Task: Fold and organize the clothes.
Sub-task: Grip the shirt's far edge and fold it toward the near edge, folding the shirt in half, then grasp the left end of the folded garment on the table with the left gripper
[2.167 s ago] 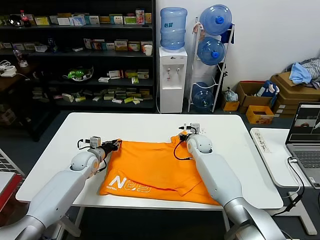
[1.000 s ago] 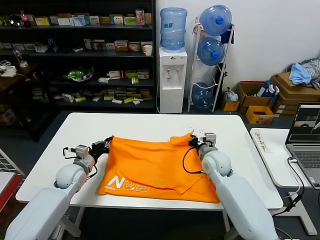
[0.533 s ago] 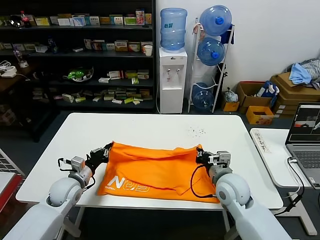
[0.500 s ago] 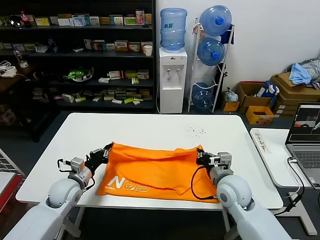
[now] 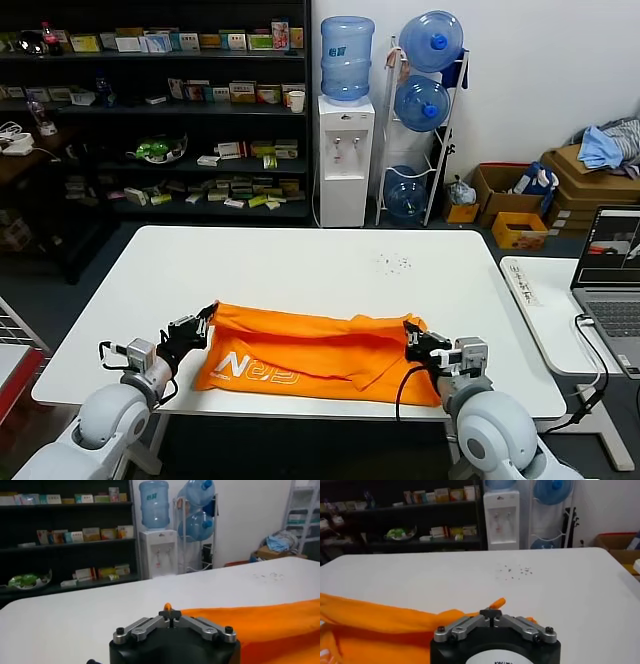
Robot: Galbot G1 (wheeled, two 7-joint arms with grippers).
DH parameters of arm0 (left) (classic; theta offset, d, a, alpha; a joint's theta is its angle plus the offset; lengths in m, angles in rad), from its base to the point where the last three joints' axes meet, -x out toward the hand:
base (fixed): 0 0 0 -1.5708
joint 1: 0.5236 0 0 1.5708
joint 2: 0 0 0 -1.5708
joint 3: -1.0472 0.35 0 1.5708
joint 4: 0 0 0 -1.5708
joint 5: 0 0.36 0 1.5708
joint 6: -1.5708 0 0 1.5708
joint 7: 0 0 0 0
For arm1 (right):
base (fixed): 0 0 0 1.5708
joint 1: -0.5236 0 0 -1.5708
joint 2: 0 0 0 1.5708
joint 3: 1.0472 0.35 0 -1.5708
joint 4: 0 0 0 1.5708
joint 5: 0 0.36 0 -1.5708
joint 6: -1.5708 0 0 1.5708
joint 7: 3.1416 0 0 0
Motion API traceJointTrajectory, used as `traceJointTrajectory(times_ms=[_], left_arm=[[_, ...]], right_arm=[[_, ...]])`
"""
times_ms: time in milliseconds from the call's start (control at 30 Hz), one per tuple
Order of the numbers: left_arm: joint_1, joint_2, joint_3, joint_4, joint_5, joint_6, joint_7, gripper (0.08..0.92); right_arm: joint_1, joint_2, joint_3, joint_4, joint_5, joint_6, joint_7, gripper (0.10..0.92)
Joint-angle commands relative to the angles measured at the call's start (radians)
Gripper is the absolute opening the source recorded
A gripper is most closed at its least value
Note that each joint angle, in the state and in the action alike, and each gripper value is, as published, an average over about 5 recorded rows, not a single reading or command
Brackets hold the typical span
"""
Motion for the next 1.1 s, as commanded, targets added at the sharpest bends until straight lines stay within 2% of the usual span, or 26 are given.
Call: traceJointTrajectory(times_ms=[33, 233, 467, 600, 767, 900, 1100], left_arm=[[0.121, 0.003, -0.042, -0.05, 0.026, 0.007, 0.006, 0.12], [0.157, -0.004, -0.08, -0.062, 0.039, 0.025, 0.007, 0.263], [0.203, -0.019, -0.123, -0.066, 0.048, 0.042, 0.002, 0.471], [0.22, -0.054, -0.127, -0.059, 0.032, 0.041, 0.004, 0.584], [0.175, -0.111, -0.113, -0.035, -0.036, 0.051, -0.015, 0.73], [0.13, -0.143, -0.097, -0.005, -0.104, 0.075, -0.039, 0.809], [0.099, -0.152, -0.069, 0.039, -0.108, 0.075, -0.039, 0.822]], right_arm=[[-0.111, -0.014, 0.037, 0.065, -0.026, -0.005, -0.012, 0.16], [-0.117, -0.022, 0.069, 0.087, -0.034, 0.007, -0.024, 0.311], [-0.161, -0.03, 0.144, 0.112, -0.078, 0.029, -0.055, 0.519], [-0.192, -0.021, 0.176, 0.109, -0.106, 0.043, -0.074, 0.631], [-0.204, 0.007, 0.175, 0.109, -0.136, 0.047, -0.082, 0.771], [-0.204, 0.021, 0.172, 0.114, -0.145, 0.046, -0.082, 0.818], [-0.214, 0.034, 0.179, 0.117, -0.151, 0.047, -0.082, 0.823]])
